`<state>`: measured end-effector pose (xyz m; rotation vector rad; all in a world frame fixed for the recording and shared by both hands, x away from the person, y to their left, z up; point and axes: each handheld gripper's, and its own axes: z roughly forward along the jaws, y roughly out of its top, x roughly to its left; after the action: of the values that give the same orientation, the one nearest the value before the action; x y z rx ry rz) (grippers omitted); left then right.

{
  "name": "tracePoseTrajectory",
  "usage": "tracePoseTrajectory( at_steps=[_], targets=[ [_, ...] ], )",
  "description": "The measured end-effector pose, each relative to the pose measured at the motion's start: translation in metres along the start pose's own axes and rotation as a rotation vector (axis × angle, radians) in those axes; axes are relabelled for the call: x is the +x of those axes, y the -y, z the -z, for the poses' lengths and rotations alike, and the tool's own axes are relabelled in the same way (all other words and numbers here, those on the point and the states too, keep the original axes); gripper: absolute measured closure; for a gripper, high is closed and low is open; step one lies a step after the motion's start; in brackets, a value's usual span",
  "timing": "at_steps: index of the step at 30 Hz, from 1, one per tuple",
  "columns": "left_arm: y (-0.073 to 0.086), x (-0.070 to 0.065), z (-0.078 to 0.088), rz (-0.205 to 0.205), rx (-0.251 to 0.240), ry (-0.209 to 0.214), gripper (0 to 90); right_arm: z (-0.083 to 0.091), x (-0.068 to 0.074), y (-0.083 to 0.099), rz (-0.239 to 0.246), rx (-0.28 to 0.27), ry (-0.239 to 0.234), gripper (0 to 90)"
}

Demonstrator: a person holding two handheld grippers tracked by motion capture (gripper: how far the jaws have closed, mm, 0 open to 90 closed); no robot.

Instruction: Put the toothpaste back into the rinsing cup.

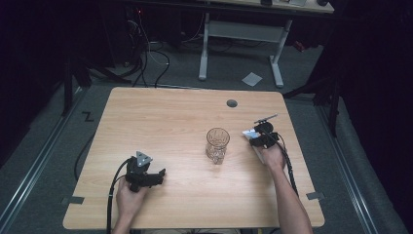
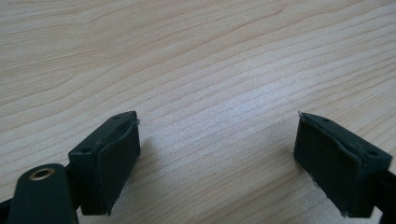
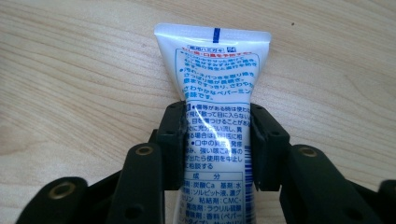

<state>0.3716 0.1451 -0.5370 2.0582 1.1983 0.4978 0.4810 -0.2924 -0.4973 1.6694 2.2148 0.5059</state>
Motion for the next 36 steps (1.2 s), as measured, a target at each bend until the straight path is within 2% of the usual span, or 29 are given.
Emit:
tracePoseTrajectory(
  at_steps=[2,4,6,8,21,36],
  targets=[
    [0.0,0.0,0.0,0.0,0.0,0.0,14.8,0.001,-0.001,0.0,0.009,-0.003,-0.005,64.3],
    [0.0,0.0,0.0,0.0,0.0,0.0,14.8,0.002,-0.003,0.001,-0.006,-0.01,-0.022,65.0],
    [0.0,0.0,0.0,0.0,0.0,0.0,14.8,0.003,-0.007,0.003,-0.047,-0.025,-0.078,65.4],
    [0.0,0.0,0.0,0.0,0.0,0.0,14.8,0.003,-0.009,0.006,-0.062,-0.037,-0.103,65.5],
    [0.0,0.0,0.0,-0.001,0.0,0.0,14.8,0.012,-0.005,0.016,-0.014,-0.073,-0.124,65.7],
    [0.0,0.0,0.0,-0.001,0.0,0.0,14.8,0.034,0.004,0.021,0.041,-0.161,-0.169,66.0]
  ],
)
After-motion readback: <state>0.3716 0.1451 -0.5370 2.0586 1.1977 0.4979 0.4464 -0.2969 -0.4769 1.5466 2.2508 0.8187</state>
